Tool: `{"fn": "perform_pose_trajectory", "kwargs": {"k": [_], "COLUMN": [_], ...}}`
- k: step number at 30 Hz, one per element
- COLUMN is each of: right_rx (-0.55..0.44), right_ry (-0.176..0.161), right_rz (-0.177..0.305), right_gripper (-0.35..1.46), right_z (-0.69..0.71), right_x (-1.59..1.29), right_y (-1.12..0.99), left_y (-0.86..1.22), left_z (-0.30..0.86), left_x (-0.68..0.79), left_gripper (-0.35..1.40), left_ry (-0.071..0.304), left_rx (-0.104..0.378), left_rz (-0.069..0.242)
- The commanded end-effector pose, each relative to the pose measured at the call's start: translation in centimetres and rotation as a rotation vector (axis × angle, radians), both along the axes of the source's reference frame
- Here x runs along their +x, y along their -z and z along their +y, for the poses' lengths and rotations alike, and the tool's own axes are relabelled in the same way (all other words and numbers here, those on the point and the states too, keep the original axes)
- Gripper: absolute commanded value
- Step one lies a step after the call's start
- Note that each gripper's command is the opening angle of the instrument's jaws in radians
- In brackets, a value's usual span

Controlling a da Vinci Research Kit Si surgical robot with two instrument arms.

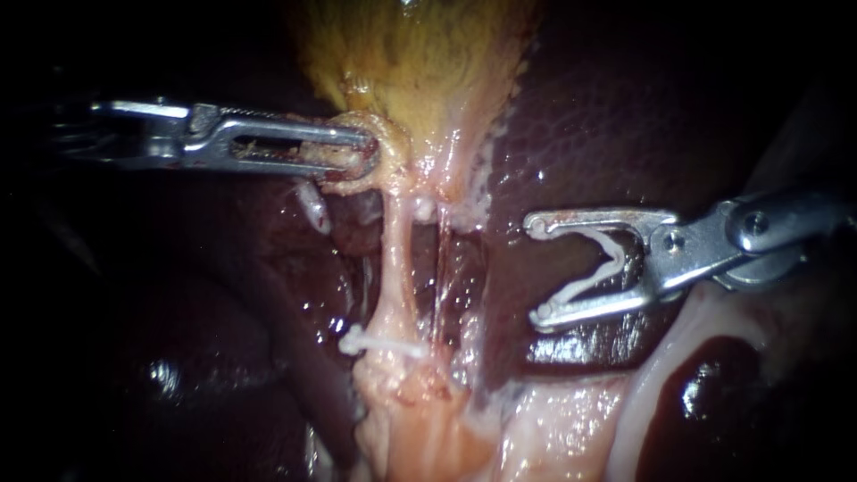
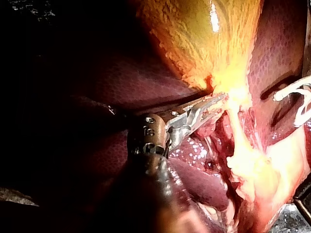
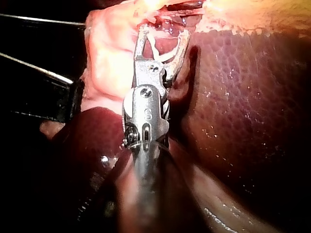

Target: Clipping second clip left tube

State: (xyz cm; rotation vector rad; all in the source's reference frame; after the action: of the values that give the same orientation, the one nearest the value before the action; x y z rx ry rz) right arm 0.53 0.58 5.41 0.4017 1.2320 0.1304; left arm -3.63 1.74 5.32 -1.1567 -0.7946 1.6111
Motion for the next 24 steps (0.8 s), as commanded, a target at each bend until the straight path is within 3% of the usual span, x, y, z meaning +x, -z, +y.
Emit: {"fn": "perform_pose_trajectory", "kwargs": {"k": [1, 5, 10, 15, 21, 24], "right_rx": [0.000, 0.000, 0.000, -0.001, 0.009, 0.046], "right_ry": [0.000, -0.001, -0.002, -0.006, 0.014, 0.007], "right_rz": [0.000, -0.001, -0.001, -0.004, 0.010, 0.004], "right_gripper": [0.50, 0.50, 0.50, 0.50, 0.50, 0.50], "right_z": [0.00, 0.00, 0.00, -0.02, -0.14, -0.22], "right_x": [0.00, 0.02, 0.04, 0.11, 0.39, 0.59], "right_y": [0.00, -0.01, 0.00, 0.05, 0.20, 0.24], "left_y": [0.04, 0.28, 0.54, 0.71, 0.71, 0.71], "left_z": [0.00, 0.04, 0.10, 0.12, 0.07, 0.06], "left_x": [0.04, 0.30, 0.54, 0.59, 0.55, 0.55], "left_gripper": [-0.35, -0.35, -0.35, -0.35, -0.35, -0.35], "left_ry": [-0.003, -0.009, 0.016, 0.025, 0.028, 0.029], "left_rx": [0.002, 0.013, 0.015, 0.019, 0.017, 0.016], "left_rz": [-0.002, -0.005, -0.016, -0.025, -0.022, -0.022]}}
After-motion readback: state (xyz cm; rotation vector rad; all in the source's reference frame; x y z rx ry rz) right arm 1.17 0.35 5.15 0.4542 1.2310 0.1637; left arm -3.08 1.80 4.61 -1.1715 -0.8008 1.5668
